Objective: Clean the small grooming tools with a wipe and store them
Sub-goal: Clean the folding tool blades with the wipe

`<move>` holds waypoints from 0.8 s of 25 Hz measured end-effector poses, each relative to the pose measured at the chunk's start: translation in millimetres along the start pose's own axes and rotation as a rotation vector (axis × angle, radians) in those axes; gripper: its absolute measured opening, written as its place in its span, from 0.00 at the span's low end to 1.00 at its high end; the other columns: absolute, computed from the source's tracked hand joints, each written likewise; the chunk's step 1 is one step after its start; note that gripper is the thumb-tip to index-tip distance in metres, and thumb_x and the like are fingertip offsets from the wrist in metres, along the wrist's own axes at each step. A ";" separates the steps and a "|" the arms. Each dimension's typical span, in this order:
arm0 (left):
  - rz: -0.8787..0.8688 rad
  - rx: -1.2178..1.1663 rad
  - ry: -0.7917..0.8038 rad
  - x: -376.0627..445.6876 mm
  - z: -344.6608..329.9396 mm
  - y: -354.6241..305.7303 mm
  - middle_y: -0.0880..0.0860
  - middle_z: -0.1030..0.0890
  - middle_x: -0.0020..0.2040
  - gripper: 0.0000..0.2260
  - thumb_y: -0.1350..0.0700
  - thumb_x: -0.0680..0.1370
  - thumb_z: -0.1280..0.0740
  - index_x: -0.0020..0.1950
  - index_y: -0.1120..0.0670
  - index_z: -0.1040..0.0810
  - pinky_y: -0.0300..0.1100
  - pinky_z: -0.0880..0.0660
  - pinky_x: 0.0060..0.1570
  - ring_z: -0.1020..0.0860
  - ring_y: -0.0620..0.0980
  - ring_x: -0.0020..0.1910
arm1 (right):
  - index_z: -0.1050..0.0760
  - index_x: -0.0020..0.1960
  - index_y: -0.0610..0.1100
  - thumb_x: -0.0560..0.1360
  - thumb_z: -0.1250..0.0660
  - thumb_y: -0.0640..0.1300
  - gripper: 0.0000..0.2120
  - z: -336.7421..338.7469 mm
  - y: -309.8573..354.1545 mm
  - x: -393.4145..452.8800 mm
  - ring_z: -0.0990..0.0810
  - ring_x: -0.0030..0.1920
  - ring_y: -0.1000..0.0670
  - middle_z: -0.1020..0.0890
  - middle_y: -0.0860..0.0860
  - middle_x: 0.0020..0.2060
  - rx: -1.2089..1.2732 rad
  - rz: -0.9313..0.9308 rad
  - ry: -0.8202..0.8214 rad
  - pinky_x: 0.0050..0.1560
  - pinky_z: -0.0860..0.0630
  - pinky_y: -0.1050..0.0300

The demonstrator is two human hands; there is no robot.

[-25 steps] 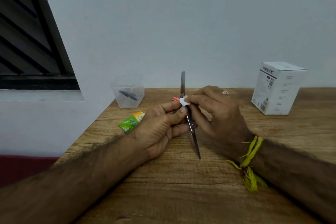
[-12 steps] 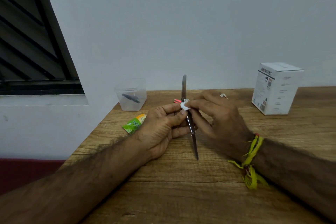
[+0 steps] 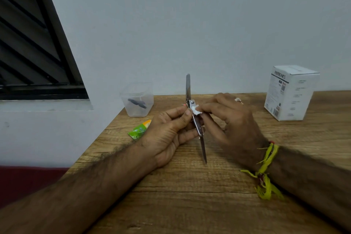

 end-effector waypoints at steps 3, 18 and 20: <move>0.020 0.000 0.004 1.6 -0.2 1.1 0.58 0.15 0.47 0.13 0.62 0.76 0.34 0.59 0.65 0.21 0.44 0.16 0.42 0.15 0.50 0.44 | 0.17 0.51 0.37 0.75 0.31 0.37 0.06 0.0 1.8 1.7 0.22 0.41 0.46 0.20 0.47 0.40 -0.023 0.012 -0.005 0.44 0.25 0.50; 0.010 0.016 -0.043 3.0 6.2 0.9 0.58 0.15 0.48 0.10 0.63 0.80 0.36 0.58 0.64 0.20 0.42 0.17 0.41 0.15 0.50 0.44 | 0.17 0.51 0.39 0.75 0.30 0.39 0.06 -6.1 3.2 -3.2 0.21 0.43 0.48 0.18 0.48 0.42 -0.013 0.021 0.065 0.45 0.26 0.54; -0.021 0.052 -0.066 4.0 8.2 -0.1 0.58 0.15 0.50 0.11 0.62 0.80 0.36 0.59 0.65 0.20 0.43 0.17 0.42 0.15 0.49 0.45 | 0.17 0.51 0.39 0.76 0.31 0.39 0.06 -7.4 5.0 -3.4 0.21 0.44 0.49 0.18 0.49 0.42 0.018 0.044 0.085 0.45 0.26 0.54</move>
Point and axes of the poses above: each hand's wrist, its own x-axis towards the middle knuckle, its own z-axis out of the back of the hand, y = z × x, the point moved 7 cm from there along x, towards the middle knuckle
